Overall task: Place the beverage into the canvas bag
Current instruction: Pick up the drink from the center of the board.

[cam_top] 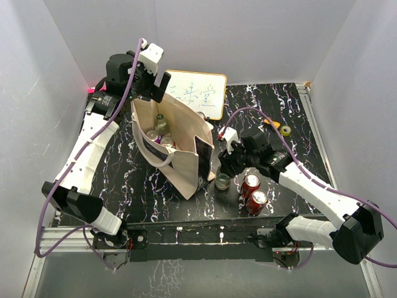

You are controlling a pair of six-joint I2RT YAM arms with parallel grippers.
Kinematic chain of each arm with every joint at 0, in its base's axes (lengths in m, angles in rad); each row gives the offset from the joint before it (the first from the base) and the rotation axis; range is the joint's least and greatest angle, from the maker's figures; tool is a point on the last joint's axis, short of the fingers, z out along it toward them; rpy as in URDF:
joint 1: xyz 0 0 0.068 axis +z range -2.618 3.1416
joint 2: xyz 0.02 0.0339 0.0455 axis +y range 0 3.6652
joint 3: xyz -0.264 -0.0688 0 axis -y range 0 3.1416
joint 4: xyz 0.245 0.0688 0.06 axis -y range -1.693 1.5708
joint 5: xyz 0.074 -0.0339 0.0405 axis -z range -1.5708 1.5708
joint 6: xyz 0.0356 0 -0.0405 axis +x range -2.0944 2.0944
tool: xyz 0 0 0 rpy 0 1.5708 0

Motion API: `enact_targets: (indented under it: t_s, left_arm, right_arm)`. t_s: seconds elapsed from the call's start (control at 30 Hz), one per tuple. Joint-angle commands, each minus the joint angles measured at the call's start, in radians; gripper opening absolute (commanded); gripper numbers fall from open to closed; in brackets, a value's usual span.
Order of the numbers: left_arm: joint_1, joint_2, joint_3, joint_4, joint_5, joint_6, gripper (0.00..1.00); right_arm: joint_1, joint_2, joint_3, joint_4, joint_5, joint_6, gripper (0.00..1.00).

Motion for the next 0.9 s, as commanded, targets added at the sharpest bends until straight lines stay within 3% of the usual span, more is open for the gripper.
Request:
enact_targets:
  t_s: [0.0, 0.07, 0.23, 0.27, 0.63, 0.87]
  left_arm:
    - [-0.004, -0.053, -0.009, 0.015, -0.013, 0.006, 0.97]
    - [-0.004, -0.054, -0.015, 0.016, -0.015, 0.006, 0.97]
    - [-0.004, -0.058, -0.034, 0.023, -0.042, 0.001, 0.97]
    - [-0.003, -0.058, -0.040, 0.026, -0.054, -0.002, 0.97]
    - [-0.005, -0.086, -0.126, 0.066, -0.163, -0.006, 0.97]
    - [-0.003, -0.094, -0.136, 0.090, -0.243, 0.018, 0.97]
  right_arm:
    - [-0.002, -0.029, 0.001, 0.040, 0.011, -0.014, 0.48]
    - [-0.001, -0.029, 0.004, 0.039, 0.012, -0.014, 0.42]
    - [-0.001, -0.027, 0.085, 0.018, 0.053, -0.011, 0.10]
    - [-0.001, -0.026, 0.114, 0.007, 0.077, -0.010, 0.08]
    - [-0.012, 0.022, 0.538, -0.032, 0.297, -0.070, 0.08]
    - [-0.012, 0.182, 0.896, 0.017, 0.268, -0.124, 0.08]
